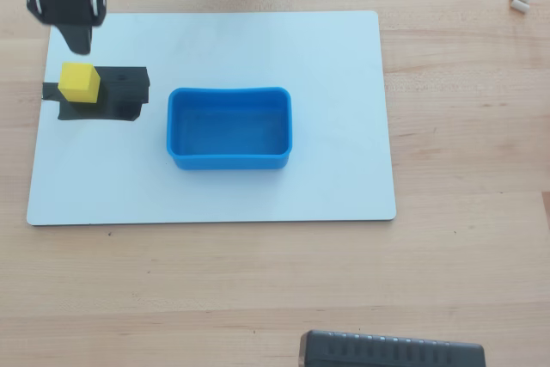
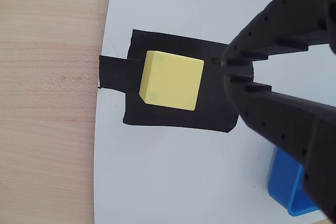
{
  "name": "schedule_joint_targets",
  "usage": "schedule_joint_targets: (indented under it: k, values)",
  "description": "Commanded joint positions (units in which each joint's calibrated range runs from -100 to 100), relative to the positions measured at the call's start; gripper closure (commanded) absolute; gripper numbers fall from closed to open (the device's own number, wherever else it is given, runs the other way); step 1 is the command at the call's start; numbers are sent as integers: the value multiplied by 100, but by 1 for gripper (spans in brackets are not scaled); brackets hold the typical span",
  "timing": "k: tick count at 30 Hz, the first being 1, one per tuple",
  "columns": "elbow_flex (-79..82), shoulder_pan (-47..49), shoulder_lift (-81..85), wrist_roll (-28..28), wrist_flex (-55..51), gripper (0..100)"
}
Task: Pick up yellow cube and drop it in the blue rectangular bin
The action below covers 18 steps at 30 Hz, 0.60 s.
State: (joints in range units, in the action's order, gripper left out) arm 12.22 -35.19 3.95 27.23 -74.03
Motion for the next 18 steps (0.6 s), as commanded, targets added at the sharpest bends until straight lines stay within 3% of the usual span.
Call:
schedule_joint_targets:
  k: [1, 9, 18]
  values:
    - [-741, -101, -502, 29, 78, 91]
    - [-1068, -555, -808, -44, 95, 67]
    - [-1077, -469, -1189, -44, 103, 64]
